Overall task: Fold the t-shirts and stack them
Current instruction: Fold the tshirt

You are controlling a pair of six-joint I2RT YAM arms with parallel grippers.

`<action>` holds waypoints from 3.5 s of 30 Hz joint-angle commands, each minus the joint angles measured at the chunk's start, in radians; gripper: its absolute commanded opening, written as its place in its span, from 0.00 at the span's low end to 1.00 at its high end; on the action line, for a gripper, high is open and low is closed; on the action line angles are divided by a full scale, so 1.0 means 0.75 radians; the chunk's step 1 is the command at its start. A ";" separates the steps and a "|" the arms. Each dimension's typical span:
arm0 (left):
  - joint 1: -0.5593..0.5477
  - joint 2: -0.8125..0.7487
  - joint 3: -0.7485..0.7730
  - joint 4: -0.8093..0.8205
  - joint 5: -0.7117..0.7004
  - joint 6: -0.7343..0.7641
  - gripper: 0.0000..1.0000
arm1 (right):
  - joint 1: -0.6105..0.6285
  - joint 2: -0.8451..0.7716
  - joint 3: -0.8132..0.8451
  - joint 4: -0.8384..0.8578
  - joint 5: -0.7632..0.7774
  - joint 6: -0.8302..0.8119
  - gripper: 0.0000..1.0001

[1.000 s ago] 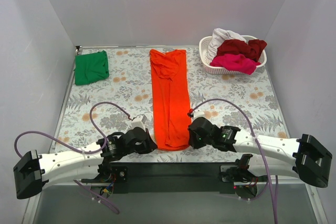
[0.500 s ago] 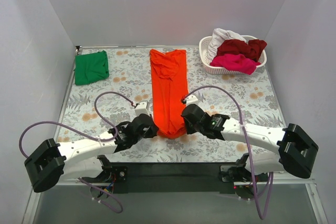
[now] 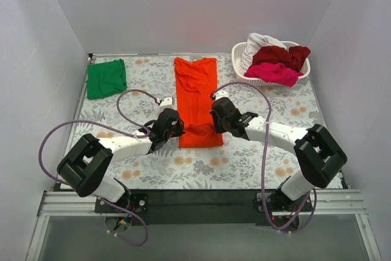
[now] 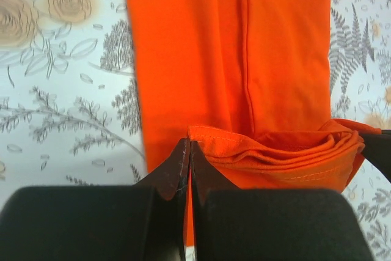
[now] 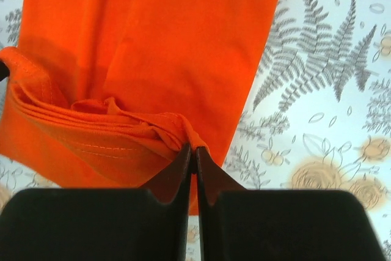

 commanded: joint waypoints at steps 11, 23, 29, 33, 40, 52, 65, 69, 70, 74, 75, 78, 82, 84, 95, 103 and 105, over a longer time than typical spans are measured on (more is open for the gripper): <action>0.243 0.357 0.384 0.115 0.081 0.145 0.00 | -0.195 0.331 0.418 0.104 -0.148 -0.203 0.01; 0.388 0.615 0.662 0.107 0.169 0.179 0.00 | -0.334 0.609 0.715 0.066 -0.230 -0.254 0.01; 0.413 0.664 0.766 0.076 0.193 0.202 0.00 | -0.371 0.681 0.797 0.047 -0.246 -0.266 0.01; 0.423 0.715 0.820 0.058 0.214 0.214 0.00 | -0.387 0.728 0.846 0.035 -0.248 -0.282 0.01; 0.454 0.787 0.881 0.060 0.205 0.212 0.00 | -0.410 0.807 0.954 0.021 -0.267 -0.305 0.01; 0.470 0.840 0.934 0.101 0.189 0.206 0.00 | -0.436 0.916 1.094 -0.004 -0.250 -0.332 0.01; 0.421 0.561 0.830 0.125 -0.030 0.273 0.59 | -0.442 0.644 0.900 -0.004 -0.164 -0.317 0.59; 0.391 0.454 0.726 0.050 -0.003 0.235 0.65 | -0.442 0.469 0.687 0.008 -0.215 -0.281 0.75; 0.384 0.413 0.659 0.048 0.007 0.227 0.66 | -0.442 0.444 0.650 0.014 -0.228 -0.268 0.78; 0.323 0.333 0.505 0.064 0.103 0.169 0.66 | -0.440 0.317 0.427 0.106 -0.332 -0.217 0.82; 0.301 0.329 0.490 0.056 0.091 0.169 0.66 | -0.440 0.282 0.394 0.141 -0.375 -0.207 0.82; 0.229 0.347 0.470 -0.013 0.015 0.157 0.66 | -0.440 0.262 0.304 0.172 -0.389 -0.172 0.82; 0.221 0.352 0.413 -0.038 -0.019 0.102 0.66 | -0.440 0.266 0.241 0.235 -0.440 -0.150 0.80; 0.221 0.343 0.394 -0.059 -0.052 0.092 0.67 | -0.440 0.282 0.222 0.276 -0.467 -0.143 0.75; 0.221 0.374 0.298 -0.057 -0.014 0.047 0.64 | -0.440 0.370 0.169 0.333 -0.528 -0.094 0.63; 0.219 0.396 0.269 -0.036 0.033 0.024 0.53 | -0.442 0.423 0.112 0.356 -0.547 -0.062 0.51; 0.215 0.390 0.257 -0.032 0.042 0.018 0.51 | -0.440 0.429 0.089 0.372 -0.571 -0.053 0.46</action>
